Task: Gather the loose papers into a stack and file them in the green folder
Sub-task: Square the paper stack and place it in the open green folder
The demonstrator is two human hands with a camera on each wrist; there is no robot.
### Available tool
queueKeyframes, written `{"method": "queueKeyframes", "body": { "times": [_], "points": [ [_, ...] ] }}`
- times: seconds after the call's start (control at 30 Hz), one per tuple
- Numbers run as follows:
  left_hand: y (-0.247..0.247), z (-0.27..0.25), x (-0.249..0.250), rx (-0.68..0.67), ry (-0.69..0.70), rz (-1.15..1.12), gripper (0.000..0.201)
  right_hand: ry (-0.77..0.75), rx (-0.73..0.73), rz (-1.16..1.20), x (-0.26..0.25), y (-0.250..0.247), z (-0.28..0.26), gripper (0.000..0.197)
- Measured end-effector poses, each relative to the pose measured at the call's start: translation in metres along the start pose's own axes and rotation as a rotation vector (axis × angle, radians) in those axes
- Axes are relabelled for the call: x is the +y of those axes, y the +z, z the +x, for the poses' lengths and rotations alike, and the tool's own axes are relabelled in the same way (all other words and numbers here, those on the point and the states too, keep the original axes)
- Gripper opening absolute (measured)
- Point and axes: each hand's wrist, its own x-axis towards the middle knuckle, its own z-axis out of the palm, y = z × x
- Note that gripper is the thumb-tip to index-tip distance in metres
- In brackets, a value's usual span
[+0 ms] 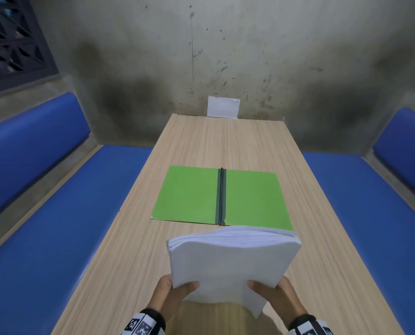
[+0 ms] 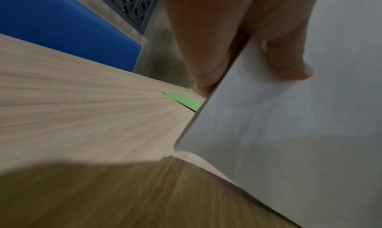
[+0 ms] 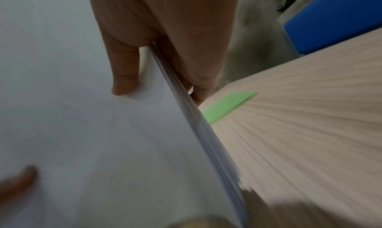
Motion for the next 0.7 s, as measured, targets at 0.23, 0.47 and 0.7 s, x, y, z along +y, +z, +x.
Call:
{"method": "queueKeyframes", "body": {
  "times": [0.23,0.47,0.7],
  "points": [
    [-0.001,0.001,0.001,0.032,0.0,0.046,0.013,-0.307,0.036,0.332,-0.066,0.007,-0.023,0.068],
    [0.005,-0.016,0.044,0.118,0.254,-0.045,0.039,-0.316,0.266,0.318,-0.094,0.032,-0.026,0.054],
    [0.014,-0.028,0.085,0.297,0.455,-0.179,0.059,-0.324,0.383,0.302,-0.086,0.029,-0.016,0.037]
  ]
}}
